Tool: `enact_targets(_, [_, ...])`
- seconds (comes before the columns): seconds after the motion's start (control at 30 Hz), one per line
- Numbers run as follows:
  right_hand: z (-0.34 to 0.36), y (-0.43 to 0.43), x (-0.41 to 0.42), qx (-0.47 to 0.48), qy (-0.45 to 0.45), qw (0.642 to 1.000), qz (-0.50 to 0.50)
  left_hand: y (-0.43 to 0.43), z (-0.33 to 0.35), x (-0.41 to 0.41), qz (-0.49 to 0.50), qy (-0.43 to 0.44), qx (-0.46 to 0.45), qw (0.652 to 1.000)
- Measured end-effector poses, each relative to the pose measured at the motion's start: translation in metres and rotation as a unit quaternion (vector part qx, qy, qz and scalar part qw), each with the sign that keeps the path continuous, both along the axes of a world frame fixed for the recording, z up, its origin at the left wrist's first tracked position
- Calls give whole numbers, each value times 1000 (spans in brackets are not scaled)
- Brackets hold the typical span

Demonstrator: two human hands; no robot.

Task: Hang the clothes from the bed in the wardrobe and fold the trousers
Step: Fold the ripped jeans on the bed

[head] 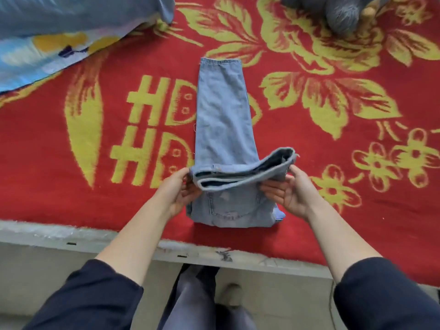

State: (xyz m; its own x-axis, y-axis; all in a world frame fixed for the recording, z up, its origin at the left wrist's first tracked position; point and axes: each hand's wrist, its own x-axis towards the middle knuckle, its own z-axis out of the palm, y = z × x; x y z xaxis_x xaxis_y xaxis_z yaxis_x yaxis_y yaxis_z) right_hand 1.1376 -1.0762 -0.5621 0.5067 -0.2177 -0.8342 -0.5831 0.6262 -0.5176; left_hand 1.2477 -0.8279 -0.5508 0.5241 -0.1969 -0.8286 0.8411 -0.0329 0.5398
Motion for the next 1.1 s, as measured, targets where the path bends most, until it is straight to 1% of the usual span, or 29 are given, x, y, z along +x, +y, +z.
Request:
enact_targets(0.1, [-1, -18, 64, 21, -37, 998, -38, -26, -11, 60, 9, 17, 5, 1000])
enact_targets(0.17, [-8, -27, 102, 12, -42, 998, -36, -39, -19, 97, 7, 33, -1, 999])
enact_targets(0.23, [-18, -34, 136, -24, -27, 999, -16, -51, -25, 130, -3, 43, -6, 999])
enact_targets(0.33, [-29, -43, 180, -87, -15, 996, 7, -68, -34, 172, -19, 28, 4, 999])
enact_targets(0.47, [-35, -64, 234, -124, -40, 991, 19, -88, -42, 227, -27, -9, 10, 1000])
enact_targets(0.53, [-35, -73, 261, -128, -64, 990, 17, -97, -45, 254, -19, -30, -5, 999])
enact_targets(0.63, [-44, -79, 288, -156, -94, 983, 19, -112, -57, 283, -7, -107, -48, 993])
enact_targets(0.67, [-49, -76, 290, -188, -87, 978, 38, -115, -62, 285, -28, -138, -45, 989])
enact_targets(0.7, [-54, -71, 287, -240, -76, 965, 74, -116, -68, 281, -74, -184, -15, 980])
enact_targets(0.73, [-60, -64, 277, -309, -65, 939, 134, -114, -76, 271, -150, -251, 36, 956])
enact_targets(0.77, [-67, -56, 263, -382, -54, 897, 215, -111, -85, 255, -247, -331, 106, 905])
enact_targets(0.8, [-75, -47, 244, -445, -47, 841, 303, -104, -95, 235, -343, -407, 179, 827])
enact_targets(0.83, [-80, -39, 223, -491, -50, 785, 375, -97, -104, 212, -418, -463, 226, 748])
enact_targets(0.87, [-85, -32, 202, -519, -64, 738, 426, -90, -111, 188, -475, -496, 247, 683])
enact_targets(0.9, [-89, -27, 182, -539, -80, 701, 460, -84, -117, 164, -521, -511, 251, 636])
enact_targets(0.93, [-93, -24, 161, -557, -94, 673, 478, -77, -123, 142, -561, -512, 244, 603])
enact_targets(0.97, [-96, -22, 142, -569, -100, 650, 494, -72, -128, 123, -593, -505, 236, 582])
enact_targets(1.07, [-102, -21, 99, -597, -103, 567, 557, -59, -135, 87, -649, -482, 251, 532])
enact_targets(1.1, [-102, -21, 91, -601, -100, 539, 582, -56, -137, 82, -658, -485, 269, 509])
